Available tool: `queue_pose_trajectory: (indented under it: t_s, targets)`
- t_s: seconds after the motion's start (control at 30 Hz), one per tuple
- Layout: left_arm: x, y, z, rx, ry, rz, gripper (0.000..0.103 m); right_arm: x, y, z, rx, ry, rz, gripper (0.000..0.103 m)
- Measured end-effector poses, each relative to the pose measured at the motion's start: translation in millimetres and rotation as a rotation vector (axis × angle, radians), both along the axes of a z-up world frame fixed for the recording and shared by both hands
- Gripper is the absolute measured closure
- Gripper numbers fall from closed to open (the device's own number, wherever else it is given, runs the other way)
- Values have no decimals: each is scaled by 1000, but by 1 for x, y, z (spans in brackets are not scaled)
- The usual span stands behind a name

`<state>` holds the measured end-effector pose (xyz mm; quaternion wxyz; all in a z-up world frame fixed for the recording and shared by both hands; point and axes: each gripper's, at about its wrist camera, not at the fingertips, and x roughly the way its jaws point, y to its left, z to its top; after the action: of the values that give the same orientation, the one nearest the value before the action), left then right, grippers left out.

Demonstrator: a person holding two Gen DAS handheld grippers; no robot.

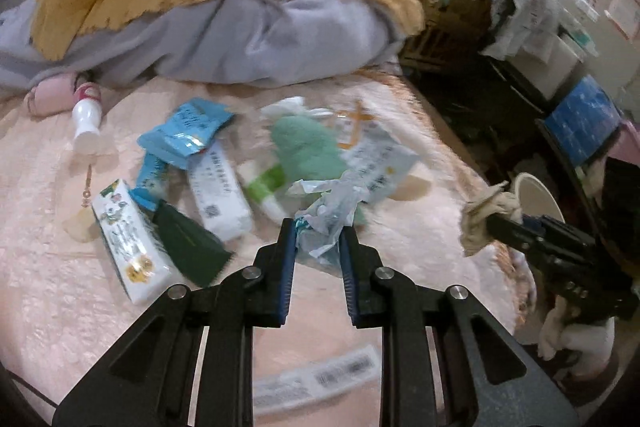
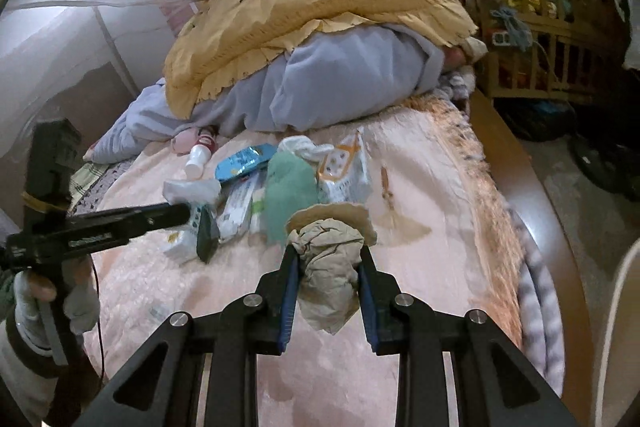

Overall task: Collect trash
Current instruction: 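Carry both items over the white bucket and open both grippers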

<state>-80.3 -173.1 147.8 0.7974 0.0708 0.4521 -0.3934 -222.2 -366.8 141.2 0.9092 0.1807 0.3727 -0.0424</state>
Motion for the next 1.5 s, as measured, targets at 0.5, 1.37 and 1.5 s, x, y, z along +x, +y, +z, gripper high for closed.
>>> queue_pose_trajectory:
  t_s: [0.5,1.37,1.5]
  targets:
    - [-105,-94,14,-13,-31,-223,84,-96,-45,16,-76,5,-152,77]
    - [-213,-290,-7,-20,38,-503,84,-253,-203,-18,-85,103,-573,77]
    - [-218,-305,-14,-33,72,-507,83,-255,-211,-23,-81,104,-593,76]
